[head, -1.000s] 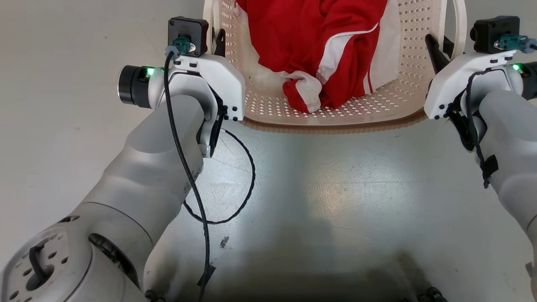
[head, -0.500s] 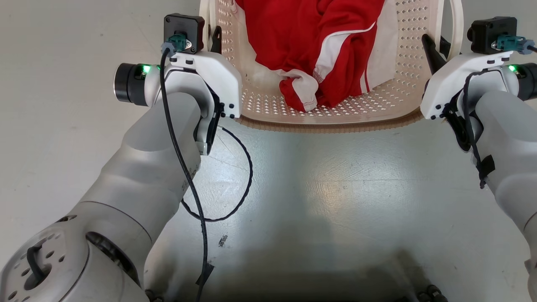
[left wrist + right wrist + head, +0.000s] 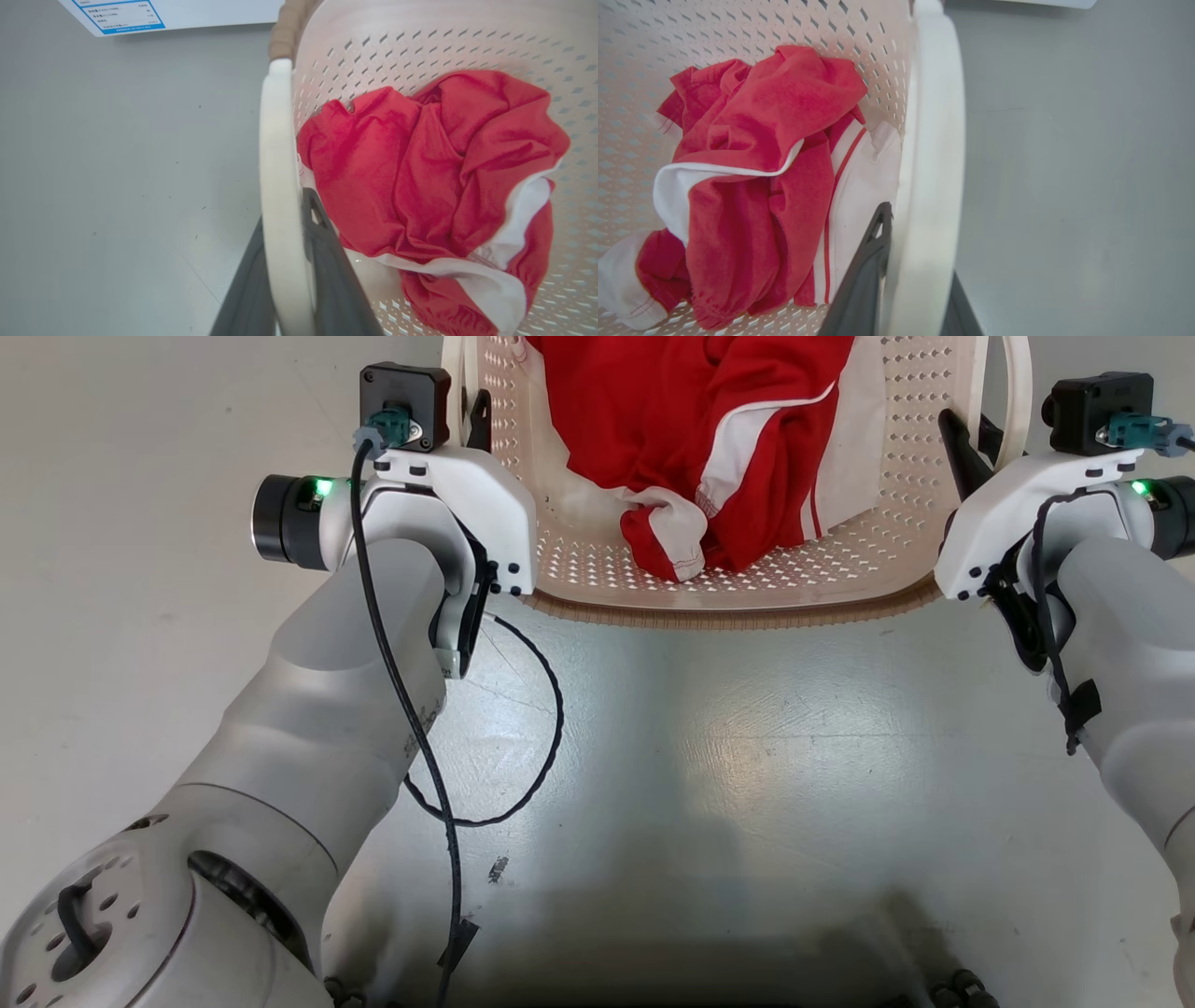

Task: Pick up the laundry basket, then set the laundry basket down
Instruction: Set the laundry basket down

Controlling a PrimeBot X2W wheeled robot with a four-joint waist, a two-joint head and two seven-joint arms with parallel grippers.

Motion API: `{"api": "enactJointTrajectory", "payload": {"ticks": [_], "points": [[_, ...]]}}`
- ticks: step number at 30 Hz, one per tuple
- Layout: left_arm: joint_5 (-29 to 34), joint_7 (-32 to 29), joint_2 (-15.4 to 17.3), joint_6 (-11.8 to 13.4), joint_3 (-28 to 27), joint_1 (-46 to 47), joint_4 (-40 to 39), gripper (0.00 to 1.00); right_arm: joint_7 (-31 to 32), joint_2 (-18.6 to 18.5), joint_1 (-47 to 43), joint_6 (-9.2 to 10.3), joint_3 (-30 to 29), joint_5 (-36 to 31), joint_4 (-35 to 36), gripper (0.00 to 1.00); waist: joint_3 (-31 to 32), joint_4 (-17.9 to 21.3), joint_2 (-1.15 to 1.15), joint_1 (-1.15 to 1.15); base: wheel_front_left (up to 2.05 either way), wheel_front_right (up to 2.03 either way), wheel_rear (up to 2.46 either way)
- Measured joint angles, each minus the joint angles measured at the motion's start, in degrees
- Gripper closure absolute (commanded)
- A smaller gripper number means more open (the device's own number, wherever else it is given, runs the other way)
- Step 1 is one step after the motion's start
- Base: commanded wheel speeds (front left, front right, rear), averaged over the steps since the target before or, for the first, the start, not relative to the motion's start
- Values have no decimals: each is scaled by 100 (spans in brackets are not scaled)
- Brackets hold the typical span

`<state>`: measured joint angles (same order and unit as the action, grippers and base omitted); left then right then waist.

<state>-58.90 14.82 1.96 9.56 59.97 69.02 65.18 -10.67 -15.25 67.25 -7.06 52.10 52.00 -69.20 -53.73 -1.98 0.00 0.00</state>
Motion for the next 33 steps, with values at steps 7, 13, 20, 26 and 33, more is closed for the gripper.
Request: {"api": "enactJointTrajectory", "payload": {"ticks": [7, 13, 20, 26, 33], "points": [[58, -1, -3, -4, -38, 0, 2, 100, -1, 3, 1, 0, 22, 8, -7, 100, -14, 0, 0, 0, 0, 0, 0], [90, -1, -4, -8, -44, -1, 3, 100, -1, 3, 2, 0, 46, 53, -9, 100, -19, 3, 0, 0, 0, 0, 0], [87, -1, -3, -8, -24, -1, 10, 100, -1, 3, 3, 0, 90, 99, -12, 100, -24, 7, 0, 0, 0, 0, 0], [-36, -23, -10, 9, 30, -3, 96, 0, -64, 23, 40, -7, 80, 108, -104, 0, -34, -2, 0, 0, 0, 0, 0], [-180, -26, -10, 62, 123, -7, 137, 0, -145, 109, 118, -7, 76, 108, -171, 0, 36, 4, 0, 0, 0, 0, 0]]}}
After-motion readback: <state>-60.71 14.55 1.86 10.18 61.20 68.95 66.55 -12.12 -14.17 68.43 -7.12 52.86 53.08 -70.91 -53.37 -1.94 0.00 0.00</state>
